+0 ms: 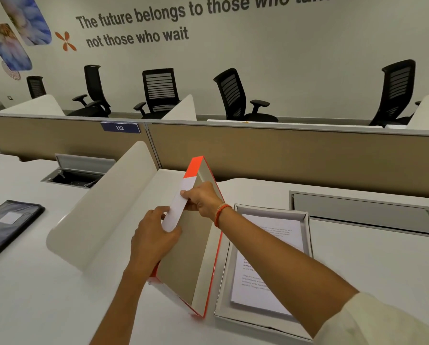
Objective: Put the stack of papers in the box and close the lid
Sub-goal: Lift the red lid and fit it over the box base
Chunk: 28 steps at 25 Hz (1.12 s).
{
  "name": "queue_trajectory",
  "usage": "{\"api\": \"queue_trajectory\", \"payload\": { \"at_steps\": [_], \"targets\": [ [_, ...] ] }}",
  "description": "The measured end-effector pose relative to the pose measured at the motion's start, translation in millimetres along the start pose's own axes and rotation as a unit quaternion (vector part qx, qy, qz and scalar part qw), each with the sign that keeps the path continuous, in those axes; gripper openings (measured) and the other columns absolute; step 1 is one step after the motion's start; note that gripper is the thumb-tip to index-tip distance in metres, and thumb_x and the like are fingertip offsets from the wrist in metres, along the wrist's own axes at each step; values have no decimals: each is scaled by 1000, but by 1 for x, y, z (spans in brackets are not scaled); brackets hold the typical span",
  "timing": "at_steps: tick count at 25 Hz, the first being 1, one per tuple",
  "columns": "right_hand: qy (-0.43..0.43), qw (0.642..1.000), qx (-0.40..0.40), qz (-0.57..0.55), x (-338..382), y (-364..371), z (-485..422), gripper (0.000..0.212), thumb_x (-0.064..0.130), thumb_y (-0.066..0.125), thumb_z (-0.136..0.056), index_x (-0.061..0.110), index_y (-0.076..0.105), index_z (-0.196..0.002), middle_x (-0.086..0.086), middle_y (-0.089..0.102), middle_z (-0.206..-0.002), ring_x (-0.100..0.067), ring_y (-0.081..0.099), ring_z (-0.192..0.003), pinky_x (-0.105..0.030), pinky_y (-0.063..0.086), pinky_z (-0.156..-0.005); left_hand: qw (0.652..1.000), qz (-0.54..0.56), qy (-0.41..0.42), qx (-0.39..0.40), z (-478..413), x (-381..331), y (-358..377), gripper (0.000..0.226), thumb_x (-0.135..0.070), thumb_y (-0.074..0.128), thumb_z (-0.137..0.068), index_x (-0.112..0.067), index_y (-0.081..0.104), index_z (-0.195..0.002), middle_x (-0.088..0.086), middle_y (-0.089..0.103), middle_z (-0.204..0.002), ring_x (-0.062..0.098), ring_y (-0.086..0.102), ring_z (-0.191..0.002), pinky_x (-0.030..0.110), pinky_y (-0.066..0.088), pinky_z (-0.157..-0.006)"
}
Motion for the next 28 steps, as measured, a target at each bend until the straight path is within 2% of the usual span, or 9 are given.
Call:
{"api": "queue_trajectory", "payload": {
  "at_steps": [3,6,8,13,16,20,23,26,28],
  "targets": [
    [1,1000,-15,3,3,-10,3,37,-3,66,-86,-10,56,-121,-24,64,-122,-40,65,-109,-53,57,-87,986,138,-66,68,-7,2,-5,76,-72,54,-74,-24,48,-132,-2,58,-125,24,60,-104,44,53,-89],
    [2,1000,-12,2,6,-21,12,35,-3,64,-88,-9,54,-121,-23,63,-124,-39,64,-111,-46,58,-85,952,245,-137,117,-19,14,3,73,-68,35,-83,-19,45,-137,8,53,-140,32,58,-116,51,49,-96],
    [0,1000,-6,-6,7,-30,17,36,-4,63,-88,-8,54,-122,-23,62,-125,-39,63,-113,-43,57,-81,935,283,-163,140,-25,24,17,68,-62,32,-90,-17,44,-139,11,51,-144,35,56,-122,53,45,-101],
    [-2,999,3,-33,13,-60,34,40,-2,63,-89,-10,54,-127,-23,62,-129,-39,62,-115,-41,55,-84,907,336,-180,180,-30,47,60,72,-60,30,-93,-11,40,-144,15,47,-147,37,52,-127,50,41,-107],
    [-5,999,14,-40,17,-77,45,38,2,63,-90,-10,57,-125,-22,62,-129,-38,62,-116,-44,54,-92,864,408,-213,205,-27,53,90,69,-56,30,-95,-6,42,-142,21,52,-141,40,55,-124,53,41,-109],
    [-3,998,22,-61,24,-100,58,38,3,62,-91,-10,56,-126,-21,62,-129,-35,63,-116,-44,53,-96,847,409,-232,248,-23,48,121,70,-59,28,-94,-7,47,-137,22,59,-132,41,59,-118,55,42,-107],
    [-5,996,35,-87,30,-120,67,36,3,59,-93,-11,55,-126,-19,66,-121,-30,66,-103,-42,52,-96,837,405,-235,284,-24,38,134,76,-64,27,-92,-6,49,-135,21,62,-128,39,62,-114,53,46,-104],
    [-8,991,50,-123,34,-138,75,35,3,55,-95,-11,53,-127,-14,68,-102,-24,66,-89,-40,49,-96,794,442,-246,337,-23,28,146,81,-72,30,-85,-8,59,-124,22,70,-113,40,68,-103,51,55,-90],
    [-12,989,54,-139,35,-150,80,35,4,54,-95,-10,53,-127,-13,67,-102,-24,66,-90,-41,48,-98,756,482,-242,371,-21,22,154,81,-77,35,-80,-11,70,-111,19,74,-101,37,72,-92,50,57,-82]
  ]
}}
Point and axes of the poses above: each hand's wrist, its own z-axis away from the middle knuckle, its own y-axis out of the palm, x = y × z, the point moved 2 cm from there along -z, towards the middle knuckle
